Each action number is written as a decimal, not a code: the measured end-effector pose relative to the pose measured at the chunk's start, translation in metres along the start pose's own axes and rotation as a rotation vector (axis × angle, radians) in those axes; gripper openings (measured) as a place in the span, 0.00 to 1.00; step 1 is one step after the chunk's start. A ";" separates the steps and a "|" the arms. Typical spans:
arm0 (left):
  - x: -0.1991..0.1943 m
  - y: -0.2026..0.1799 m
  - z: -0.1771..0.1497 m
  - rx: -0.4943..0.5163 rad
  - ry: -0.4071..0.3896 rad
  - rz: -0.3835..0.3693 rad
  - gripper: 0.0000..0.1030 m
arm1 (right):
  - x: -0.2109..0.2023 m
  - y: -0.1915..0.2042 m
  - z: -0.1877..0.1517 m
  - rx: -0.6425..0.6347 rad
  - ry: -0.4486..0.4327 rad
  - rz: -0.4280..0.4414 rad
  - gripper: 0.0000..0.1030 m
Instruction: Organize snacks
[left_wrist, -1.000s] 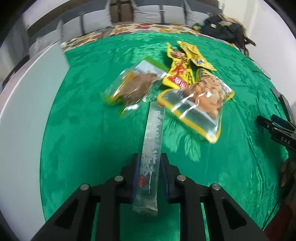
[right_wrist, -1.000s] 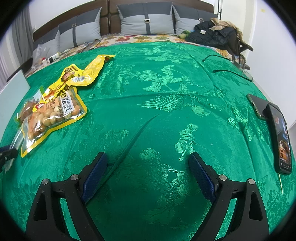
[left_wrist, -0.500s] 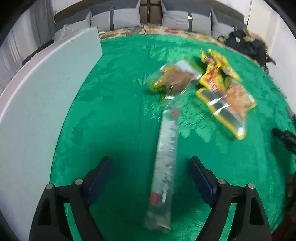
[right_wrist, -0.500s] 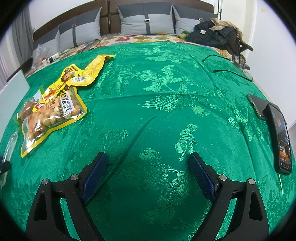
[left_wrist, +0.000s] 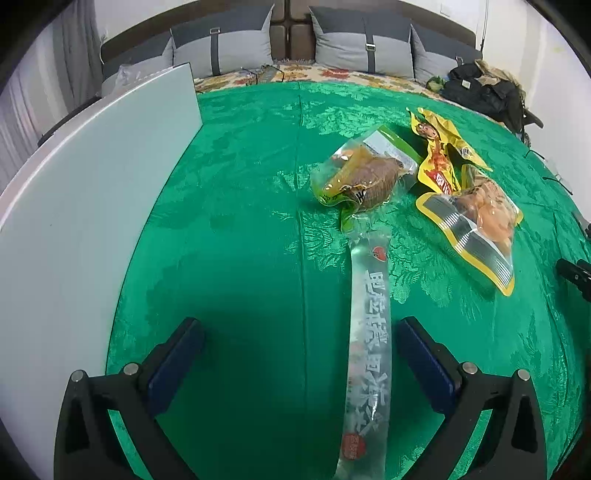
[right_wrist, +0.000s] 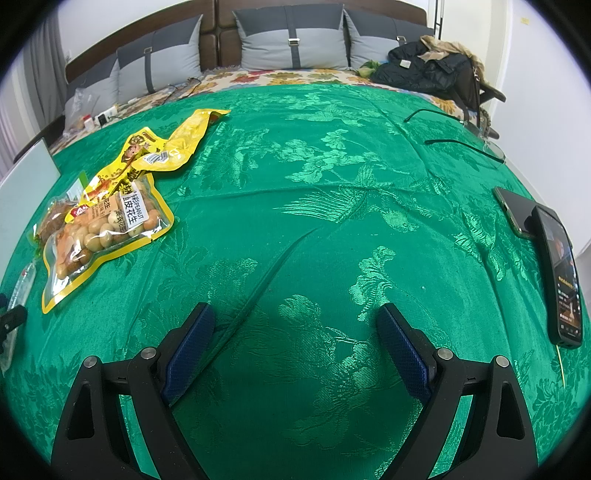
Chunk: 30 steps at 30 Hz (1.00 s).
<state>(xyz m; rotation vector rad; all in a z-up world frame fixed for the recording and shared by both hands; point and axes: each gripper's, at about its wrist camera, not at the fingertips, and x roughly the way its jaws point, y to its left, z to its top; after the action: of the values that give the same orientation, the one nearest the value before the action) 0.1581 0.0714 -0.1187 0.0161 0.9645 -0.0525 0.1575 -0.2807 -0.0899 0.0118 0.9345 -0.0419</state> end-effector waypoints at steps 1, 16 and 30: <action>0.000 0.000 0.000 -0.002 -0.003 0.001 1.00 | 0.000 0.000 0.000 0.000 0.000 0.000 0.90; 0.001 0.001 0.000 -0.002 -0.008 -0.002 1.00 | 0.000 0.000 0.000 0.000 0.000 0.000 0.90; 0.001 0.001 -0.001 -0.002 -0.009 -0.002 1.00 | 0.000 0.000 0.000 0.000 0.000 -0.001 0.90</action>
<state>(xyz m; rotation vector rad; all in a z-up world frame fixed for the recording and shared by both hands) 0.1581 0.0720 -0.1196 0.0128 0.9560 -0.0537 0.1577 -0.2803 -0.0902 0.0116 0.9348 -0.0425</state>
